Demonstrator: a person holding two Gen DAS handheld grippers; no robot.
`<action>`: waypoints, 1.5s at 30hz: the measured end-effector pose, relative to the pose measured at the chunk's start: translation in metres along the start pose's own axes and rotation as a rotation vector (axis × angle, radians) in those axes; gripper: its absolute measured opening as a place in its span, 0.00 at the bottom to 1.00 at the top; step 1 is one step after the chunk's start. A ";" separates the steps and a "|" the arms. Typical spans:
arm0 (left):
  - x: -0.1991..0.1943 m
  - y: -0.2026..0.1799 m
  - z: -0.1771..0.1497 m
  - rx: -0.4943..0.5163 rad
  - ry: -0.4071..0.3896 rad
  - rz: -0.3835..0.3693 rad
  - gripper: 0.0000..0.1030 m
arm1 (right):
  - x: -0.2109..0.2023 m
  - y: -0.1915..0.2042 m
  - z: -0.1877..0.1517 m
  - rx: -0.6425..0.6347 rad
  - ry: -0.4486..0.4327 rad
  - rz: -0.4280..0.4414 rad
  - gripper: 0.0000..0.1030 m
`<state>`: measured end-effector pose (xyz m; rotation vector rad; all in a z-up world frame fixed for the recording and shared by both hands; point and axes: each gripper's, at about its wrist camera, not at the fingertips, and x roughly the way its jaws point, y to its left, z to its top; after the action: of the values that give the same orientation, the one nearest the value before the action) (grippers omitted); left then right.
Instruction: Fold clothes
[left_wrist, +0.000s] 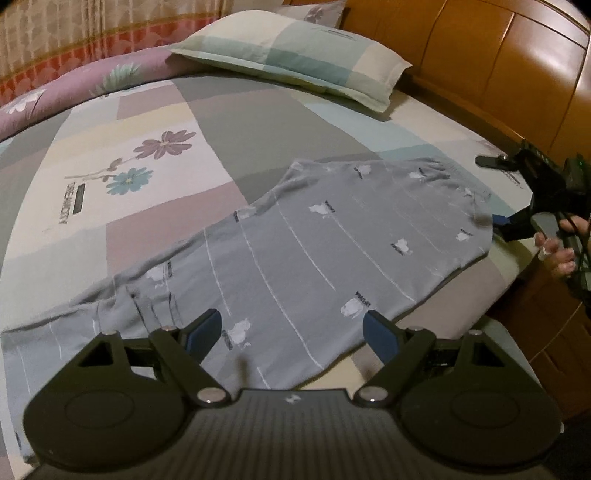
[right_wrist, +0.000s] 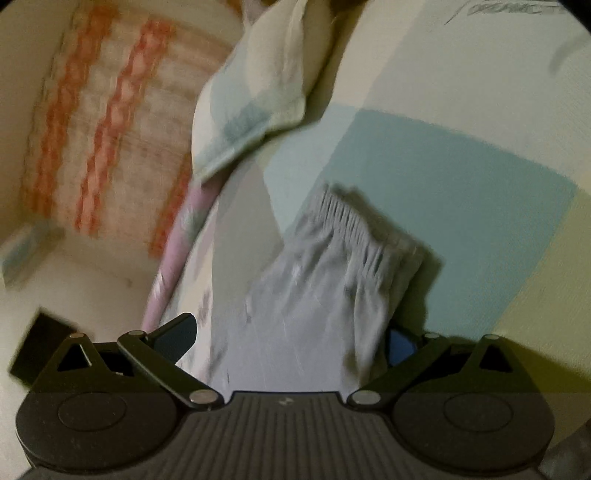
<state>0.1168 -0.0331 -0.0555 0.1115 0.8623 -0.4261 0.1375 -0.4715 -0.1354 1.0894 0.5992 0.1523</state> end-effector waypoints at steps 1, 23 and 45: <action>0.000 -0.001 0.001 0.004 -0.002 0.000 0.82 | -0.002 -0.002 0.002 0.025 -0.053 -0.009 0.99; 0.011 -0.003 -0.007 -0.004 0.032 -0.025 0.82 | 0.025 0.019 0.002 -0.088 -0.021 -0.116 1.00; 0.004 0.003 -0.014 -0.009 0.019 -0.022 0.82 | 0.007 -0.021 -0.002 -0.090 -0.119 -0.171 0.07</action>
<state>0.1100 -0.0280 -0.0679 0.0982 0.8842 -0.4426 0.1388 -0.4766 -0.1572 0.9484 0.5703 -0.0334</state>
